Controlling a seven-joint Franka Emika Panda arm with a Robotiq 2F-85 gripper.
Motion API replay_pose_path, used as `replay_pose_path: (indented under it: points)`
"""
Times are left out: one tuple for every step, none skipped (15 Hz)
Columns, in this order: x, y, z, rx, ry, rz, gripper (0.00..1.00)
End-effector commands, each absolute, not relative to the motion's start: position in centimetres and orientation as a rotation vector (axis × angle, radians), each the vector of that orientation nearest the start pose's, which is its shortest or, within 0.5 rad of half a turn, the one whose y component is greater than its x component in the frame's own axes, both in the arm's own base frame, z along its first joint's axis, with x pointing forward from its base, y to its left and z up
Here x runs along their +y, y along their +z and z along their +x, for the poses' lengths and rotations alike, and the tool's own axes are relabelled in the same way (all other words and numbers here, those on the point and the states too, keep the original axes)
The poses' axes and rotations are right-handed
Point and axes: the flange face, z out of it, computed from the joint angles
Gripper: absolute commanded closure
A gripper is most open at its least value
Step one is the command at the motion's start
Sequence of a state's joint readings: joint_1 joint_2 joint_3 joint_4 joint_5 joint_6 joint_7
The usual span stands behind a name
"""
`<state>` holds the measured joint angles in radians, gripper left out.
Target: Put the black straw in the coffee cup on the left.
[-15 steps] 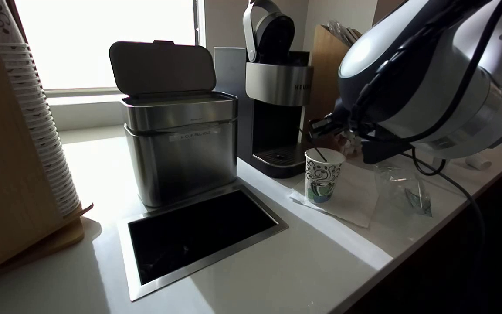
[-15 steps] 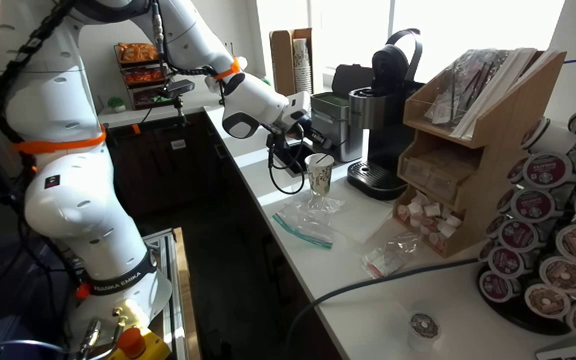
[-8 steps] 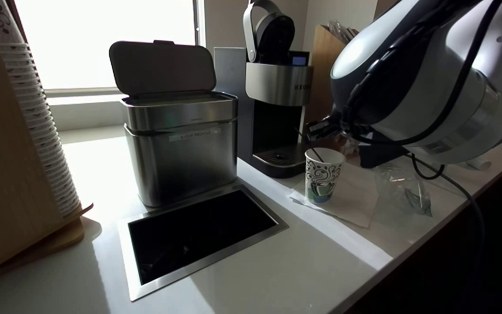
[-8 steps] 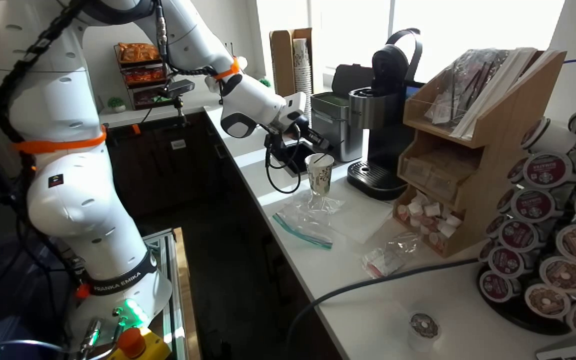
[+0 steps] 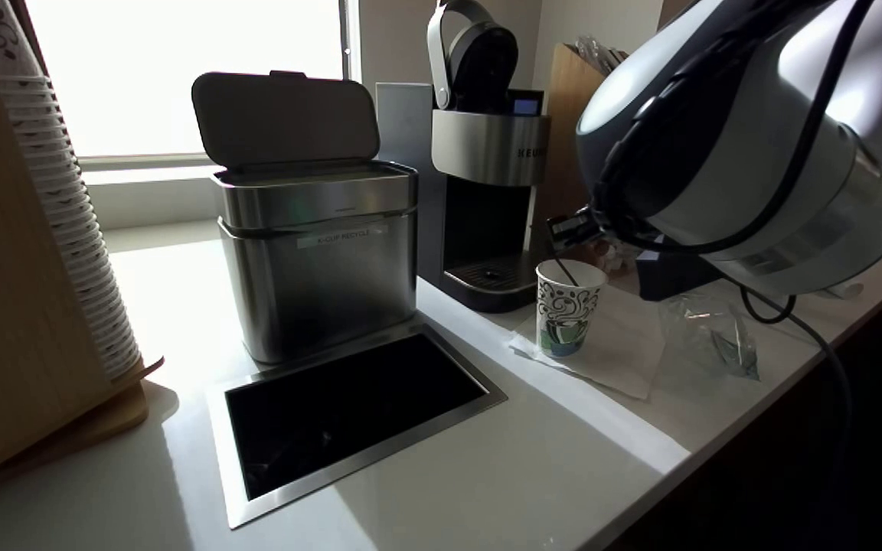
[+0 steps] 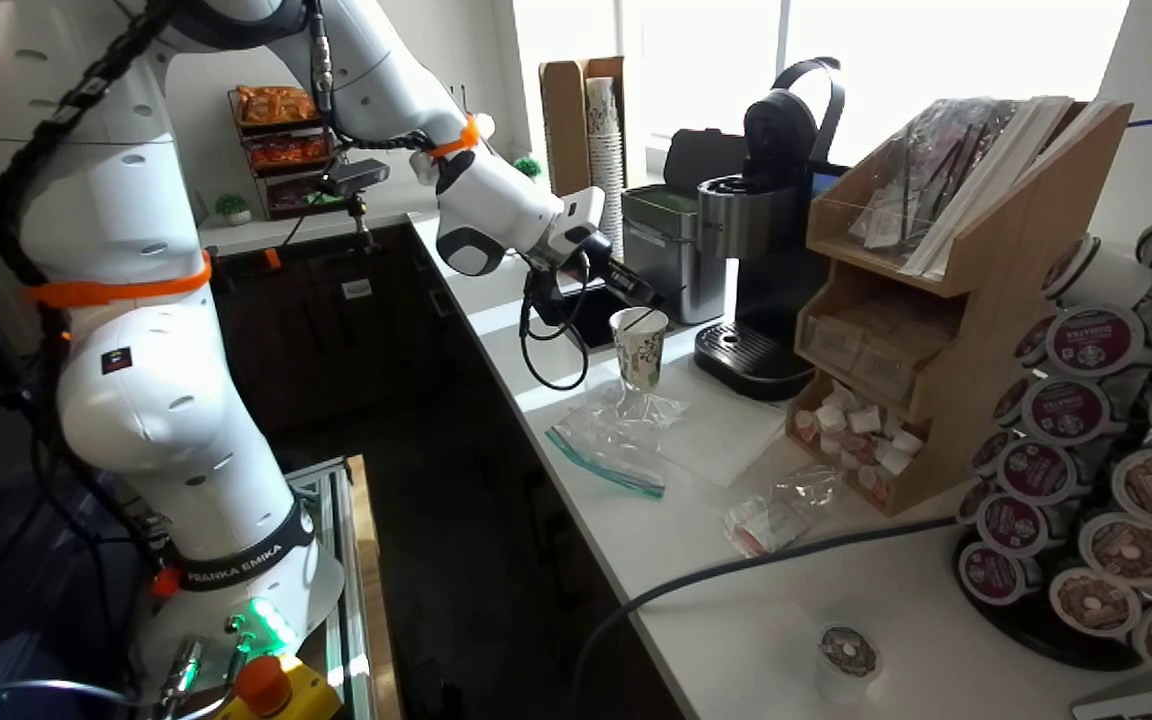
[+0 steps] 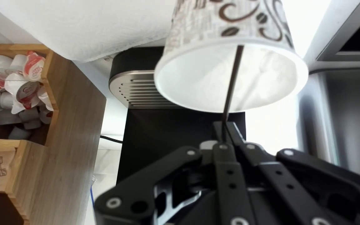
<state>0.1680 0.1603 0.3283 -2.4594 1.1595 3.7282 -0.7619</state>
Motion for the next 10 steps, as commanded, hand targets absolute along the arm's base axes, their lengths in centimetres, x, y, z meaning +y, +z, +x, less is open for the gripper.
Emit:
replay_pose_path:
  points:
    - [11.05,32.72,45.73,0.111,-1.396,-3.003,0.99]
    - [11.01,32.66,45.70,0.117,-1.392,-3.007,0.99]
    - [10.98,32.59,45.64,0.121,-1.383,-3.010,0.99]
    - [10.96,32.53,45.58,0.124,-1.380,-3.014,0.99]
    - [10.92,32.46,45.52,0.125,-1.375,-3.020,0.99]
    - [10.89,32.41,45.45,0.128,-1.371,-3.023,0.99]
    - [10.90,32.38,45.38,0.131,-1.368,-3.026,0.99]
    - [10.93,32.40,45.31,0.133,-1.365,-3.026,0.99]
    - [10.96,32.43,45.29,0.134,-1.364,-3.025,0.99]
    - [11.01,32.47,45.28,0.133,-1.362,-3.025,0.81]
